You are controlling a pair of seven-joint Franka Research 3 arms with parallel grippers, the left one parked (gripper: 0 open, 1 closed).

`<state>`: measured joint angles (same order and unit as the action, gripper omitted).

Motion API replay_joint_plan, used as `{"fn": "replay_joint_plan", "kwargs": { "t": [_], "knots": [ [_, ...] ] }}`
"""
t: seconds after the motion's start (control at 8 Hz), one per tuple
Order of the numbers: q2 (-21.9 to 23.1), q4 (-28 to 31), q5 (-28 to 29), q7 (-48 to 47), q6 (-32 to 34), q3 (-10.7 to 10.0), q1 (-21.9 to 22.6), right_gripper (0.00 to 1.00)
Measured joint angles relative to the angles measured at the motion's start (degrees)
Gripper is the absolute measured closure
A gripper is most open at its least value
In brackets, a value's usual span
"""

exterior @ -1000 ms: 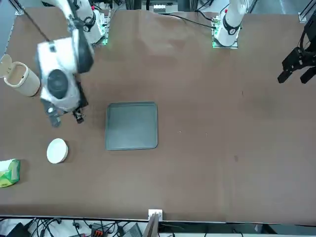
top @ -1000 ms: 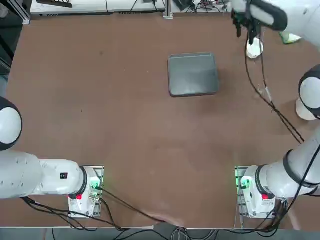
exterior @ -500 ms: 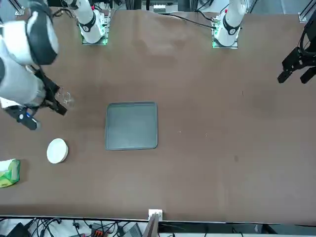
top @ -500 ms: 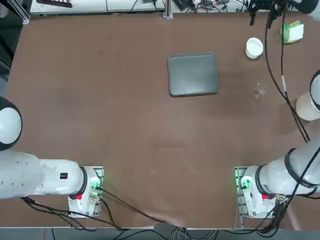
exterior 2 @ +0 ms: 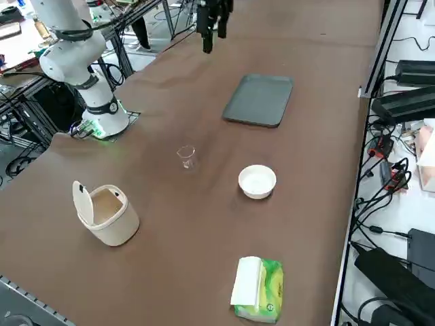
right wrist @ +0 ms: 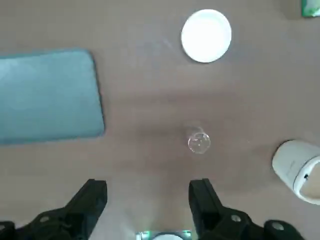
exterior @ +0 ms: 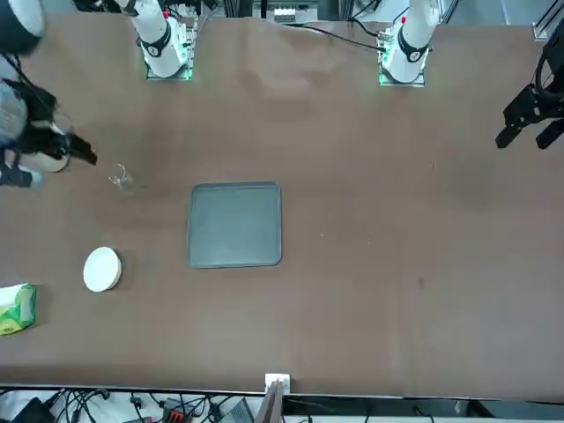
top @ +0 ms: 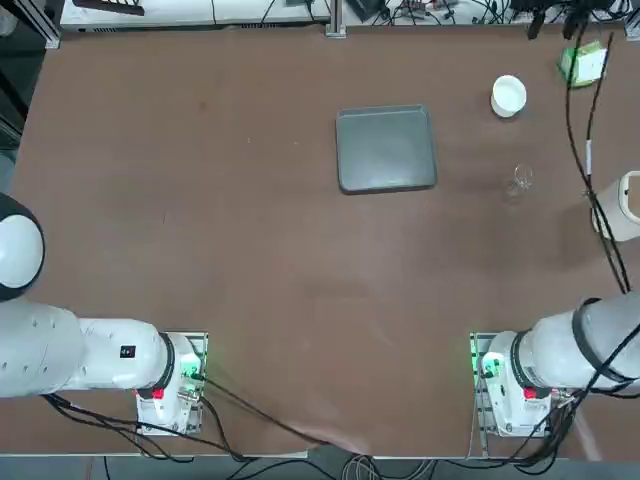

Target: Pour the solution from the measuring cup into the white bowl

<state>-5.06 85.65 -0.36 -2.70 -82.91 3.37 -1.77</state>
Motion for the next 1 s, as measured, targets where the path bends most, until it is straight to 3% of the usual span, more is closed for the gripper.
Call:
{"fn": "replay_joint_plan", "kwargs": {
  "t": [0.62,1.0],
  "knots": [
    [6.2,2.8,0.4,5.9,0.5,-2.6,0.0,0.0],
    [7.0,7.2,0.7,6.4,-6.9,-3.3,0.0,0.0]
  ]
}}
